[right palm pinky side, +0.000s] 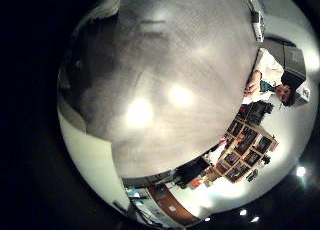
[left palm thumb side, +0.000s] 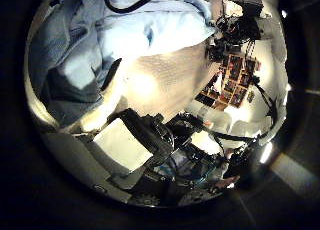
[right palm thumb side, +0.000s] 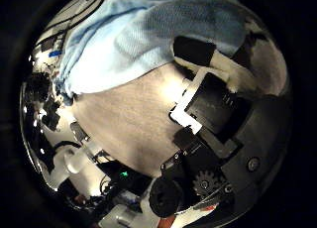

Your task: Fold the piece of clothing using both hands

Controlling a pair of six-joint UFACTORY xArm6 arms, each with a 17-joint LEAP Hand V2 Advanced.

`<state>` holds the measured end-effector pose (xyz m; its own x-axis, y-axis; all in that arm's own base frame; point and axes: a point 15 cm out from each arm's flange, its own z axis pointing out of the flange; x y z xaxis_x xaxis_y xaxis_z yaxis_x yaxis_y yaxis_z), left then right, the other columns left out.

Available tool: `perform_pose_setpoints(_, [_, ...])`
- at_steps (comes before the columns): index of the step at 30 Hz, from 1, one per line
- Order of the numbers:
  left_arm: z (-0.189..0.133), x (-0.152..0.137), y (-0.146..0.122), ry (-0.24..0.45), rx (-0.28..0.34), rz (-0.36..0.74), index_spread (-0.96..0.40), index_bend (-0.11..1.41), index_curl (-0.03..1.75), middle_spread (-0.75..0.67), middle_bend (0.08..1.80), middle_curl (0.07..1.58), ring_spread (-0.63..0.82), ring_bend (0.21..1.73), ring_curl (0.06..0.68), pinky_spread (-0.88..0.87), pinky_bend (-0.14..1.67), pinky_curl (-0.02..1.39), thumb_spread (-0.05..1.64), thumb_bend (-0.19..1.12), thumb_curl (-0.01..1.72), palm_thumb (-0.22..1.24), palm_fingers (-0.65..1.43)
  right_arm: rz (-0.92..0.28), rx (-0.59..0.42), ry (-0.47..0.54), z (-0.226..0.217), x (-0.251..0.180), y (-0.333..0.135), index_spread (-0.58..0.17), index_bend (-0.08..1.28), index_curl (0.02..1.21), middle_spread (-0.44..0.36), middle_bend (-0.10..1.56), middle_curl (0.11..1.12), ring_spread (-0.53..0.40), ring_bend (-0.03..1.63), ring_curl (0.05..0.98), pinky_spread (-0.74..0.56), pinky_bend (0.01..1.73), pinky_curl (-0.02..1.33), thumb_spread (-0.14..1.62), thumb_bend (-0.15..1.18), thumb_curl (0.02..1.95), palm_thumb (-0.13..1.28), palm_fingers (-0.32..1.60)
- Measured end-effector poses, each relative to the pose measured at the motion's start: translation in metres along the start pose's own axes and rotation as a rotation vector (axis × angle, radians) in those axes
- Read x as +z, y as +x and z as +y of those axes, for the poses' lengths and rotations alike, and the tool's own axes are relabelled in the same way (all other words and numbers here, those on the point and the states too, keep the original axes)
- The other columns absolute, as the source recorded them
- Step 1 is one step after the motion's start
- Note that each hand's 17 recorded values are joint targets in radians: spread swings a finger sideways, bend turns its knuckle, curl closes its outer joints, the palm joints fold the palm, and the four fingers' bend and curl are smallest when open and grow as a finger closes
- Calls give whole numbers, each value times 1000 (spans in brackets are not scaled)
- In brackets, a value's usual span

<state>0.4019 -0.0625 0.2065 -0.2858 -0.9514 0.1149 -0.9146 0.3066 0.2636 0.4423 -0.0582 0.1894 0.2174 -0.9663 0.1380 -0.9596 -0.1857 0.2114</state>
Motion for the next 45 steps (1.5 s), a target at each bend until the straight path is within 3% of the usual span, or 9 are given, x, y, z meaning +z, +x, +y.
perform_pose_setpoints(8, [-1, 5, 12, -10, 21, 8, -105, 211, 498, -3, 183, 378, 140, 608, 207, 258, 206, 359, 1150, -19, 383, 528, 325, -8, 64, 16, 16, -10, 34, -329, 966, 805, -152, 1205, 754, -226, 1292, 621, -348, 1196, 584, 1040, 22, 627, 1038, 1173])
perform_pose_setpoints(15, [-8, 6, 20, 4, 33, 12, -89, 182, 482, 24, 177, 367, 154, 625, 214, 260, 235, 370, 1157, -20, 380, 518, 290, -3, 99, 58, 30, -28, 59, -303, 1008, 847, -138, 1250, 781, -217, 1335, 651, -307, 1237, 633, 1054, -2, 690, 1037, 1121])
perform_pose_setpoints(24, [-7, -4, 14, 36, 30, 21, -81, 184, 461, 49, 182, 360, 179, 638, 217, 275, 254, 374, 1168, -18, 378, 518, 263, 37, 114, 214, 42, -95, 63, -287, 1016, 872, -129, 1261, 794, -218, 1346, 667, -290, 1240, 667, 1069, -8, 747, 1030, 1102])
perform_pose_setpoints(30, [2, -17, -7, 62, -5, 38, -80, 189, 456, 53, 186, 359, 184, 639, 216, 277, 258, 374, 1170, -18, 377, 518, 265, 64, -24, 306, 27, -139, 3, -283, 1013, 881, -128, 1257, 799, -219, 1343, 672, -295, 1237, 677, 1072, -8, 776, 1022, 1104])
perform_pose_setpoints(35, [11, -14, -26, 35, -35, 59, -80, 193, 459, 42, 185, 360, 186, 631, 213, 277, 252, 372, 1170, -18, 377, 518, 273, 80, -176, 363, 16, -168, -67, -281, 1006, 886, -127, 1255, 802, -218, 1343, 674, -298, 1231, 682, 1069, -10, 798, 1010, 1110])
perform_pose_setpoints(45, [22, -10, -55, 46, -79, 82, -79, 192, 461, 39, 182, 358, 187, 625, 211, 278, 242, 367, 1170, -18, 376, 518, 277, 93, -422, 402, -8, -189, -186, -279, 1002, 893, -126, 1244, 803, -216, 1337, 674, -298, 1224, 690, 1069, -12, 825, 984, 1119])
